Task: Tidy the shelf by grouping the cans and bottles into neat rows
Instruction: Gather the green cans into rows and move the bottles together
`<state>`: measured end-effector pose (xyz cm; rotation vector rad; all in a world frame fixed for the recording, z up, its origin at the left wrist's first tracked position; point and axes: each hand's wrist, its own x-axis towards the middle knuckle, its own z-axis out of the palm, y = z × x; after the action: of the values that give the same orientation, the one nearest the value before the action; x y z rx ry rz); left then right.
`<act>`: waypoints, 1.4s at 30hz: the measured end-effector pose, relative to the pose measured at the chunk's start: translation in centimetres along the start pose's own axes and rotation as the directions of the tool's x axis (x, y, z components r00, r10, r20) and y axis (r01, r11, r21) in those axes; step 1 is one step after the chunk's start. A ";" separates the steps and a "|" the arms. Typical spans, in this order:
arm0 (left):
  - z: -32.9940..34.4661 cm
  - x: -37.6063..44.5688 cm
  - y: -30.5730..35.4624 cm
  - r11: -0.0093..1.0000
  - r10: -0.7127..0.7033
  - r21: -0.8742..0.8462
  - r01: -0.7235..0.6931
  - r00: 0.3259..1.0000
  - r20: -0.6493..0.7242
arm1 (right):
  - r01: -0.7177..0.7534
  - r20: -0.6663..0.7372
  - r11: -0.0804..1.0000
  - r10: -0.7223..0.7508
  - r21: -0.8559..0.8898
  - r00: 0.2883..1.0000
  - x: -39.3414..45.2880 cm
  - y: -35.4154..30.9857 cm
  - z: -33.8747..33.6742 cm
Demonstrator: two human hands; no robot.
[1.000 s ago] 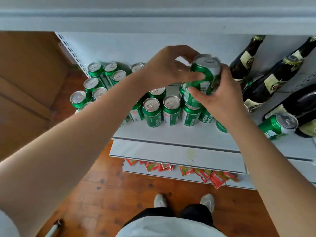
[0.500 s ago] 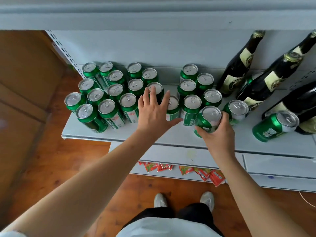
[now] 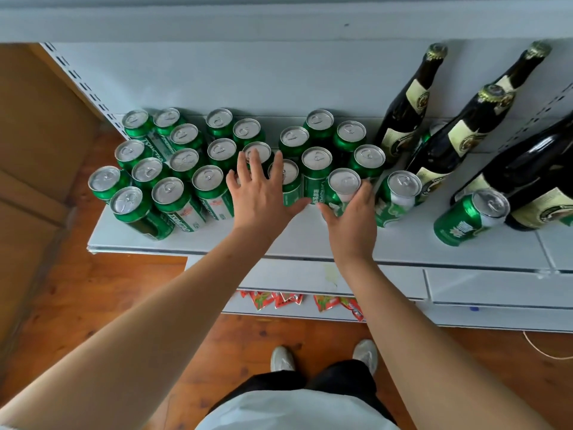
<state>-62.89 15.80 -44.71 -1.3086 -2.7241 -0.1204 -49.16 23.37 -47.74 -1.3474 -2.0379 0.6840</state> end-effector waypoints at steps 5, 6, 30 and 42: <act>-0.3 0.2 -0.4 0.997 0.019 -0.071 -0.017 0.999 0.029 | 0.007 0.062 0.995 -0.002 -0.095 0.998 0.8 -0.2 -0.7; -0.6 0.2 -0.5 0.996 0.007 -0.092 -0.004 1.000 0.027 | -0.006 0.072 0.994 0.014 -0.105 0.997 0.9 -0.1 -1.0; -6.0 4.1 24.2 0.767 0.120 -0.640 -0.052 0.991 0.064 | 0.088 -0.194 0.996 -0.087 -0.004 0.977 7.7 8.6 -20.8; -5.0 4.6 28.1 0.628 0.115 -0.776 -0.056 0.993 0.021 | 0.189 -0.125 0.979 -0.179 0.075 0.976 7.9 11.0 -23.1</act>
<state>-43.42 36.24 -38.56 -1.6104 -2.7217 -1.4176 -28.17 36.75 -37.93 -1.1062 -1.9853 0.5888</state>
